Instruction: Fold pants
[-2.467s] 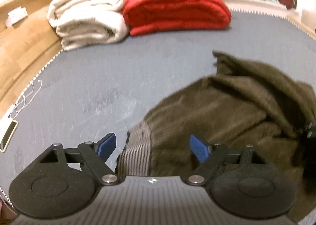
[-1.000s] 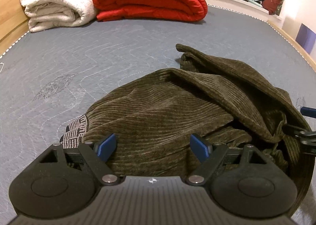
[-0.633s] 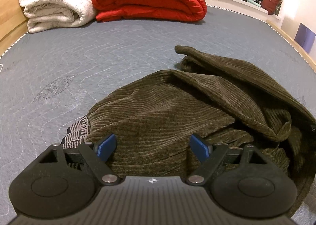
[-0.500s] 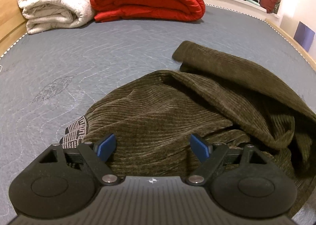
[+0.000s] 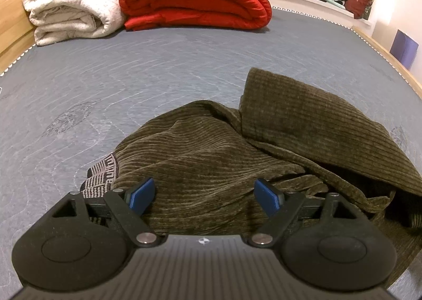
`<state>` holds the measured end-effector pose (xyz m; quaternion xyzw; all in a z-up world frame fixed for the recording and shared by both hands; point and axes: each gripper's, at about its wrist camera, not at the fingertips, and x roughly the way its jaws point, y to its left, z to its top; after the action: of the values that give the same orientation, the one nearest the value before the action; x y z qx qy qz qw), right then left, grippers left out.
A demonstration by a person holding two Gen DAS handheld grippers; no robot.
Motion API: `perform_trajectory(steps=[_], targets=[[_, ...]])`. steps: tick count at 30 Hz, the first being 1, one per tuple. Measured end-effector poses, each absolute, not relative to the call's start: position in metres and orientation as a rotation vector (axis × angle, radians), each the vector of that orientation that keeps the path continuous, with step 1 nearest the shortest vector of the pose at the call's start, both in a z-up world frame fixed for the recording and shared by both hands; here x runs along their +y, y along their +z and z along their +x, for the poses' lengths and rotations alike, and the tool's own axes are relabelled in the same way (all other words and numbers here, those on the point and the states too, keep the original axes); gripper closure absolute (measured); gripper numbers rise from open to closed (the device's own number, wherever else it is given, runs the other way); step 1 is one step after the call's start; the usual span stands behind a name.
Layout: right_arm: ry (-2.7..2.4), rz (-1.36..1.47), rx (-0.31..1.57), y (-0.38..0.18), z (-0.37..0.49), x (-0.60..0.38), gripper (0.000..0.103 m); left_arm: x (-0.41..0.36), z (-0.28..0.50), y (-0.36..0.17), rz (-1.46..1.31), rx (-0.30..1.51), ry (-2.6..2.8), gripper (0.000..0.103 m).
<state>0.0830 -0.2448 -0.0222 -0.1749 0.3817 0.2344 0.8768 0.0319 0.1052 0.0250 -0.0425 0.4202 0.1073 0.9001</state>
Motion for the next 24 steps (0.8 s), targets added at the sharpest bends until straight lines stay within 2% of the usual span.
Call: perform_trajectory(steps=[1, 5, 7, 10, 24], targets=[[0.484, -0.345, 0.753, -0.016, 0.084, -0.243, 0.041, 0.106, 0.032, 0.025, -0.09, 0.87, 0.224, 0.016], [0.477, -0.256, 0.602, 0.005, 0.09, -0.227, 0.035, 0.108, 0.032, 0.024, -0.092, 0.874, 0.233, 0.016], [0.479, -0.246, 0.537, 0.01, 0.094, -0.213, 0.027, 0.109, 0.033, 0.023, -0.096, 0.877, 0.237, 0.016], [0.508, -0.258, 0.502, 0.007, 0.102, -0.186, 0.022, 0.112, 0.034, 0.022, -0.104, 0.877, 0.242, 0.016], [0.505, -0.647, 0.472, -0.051, 0.12, -0.071, 0.019, 0.119, 0.039, 0.019, -0.117, 0.888, 0.249, 0.016]])
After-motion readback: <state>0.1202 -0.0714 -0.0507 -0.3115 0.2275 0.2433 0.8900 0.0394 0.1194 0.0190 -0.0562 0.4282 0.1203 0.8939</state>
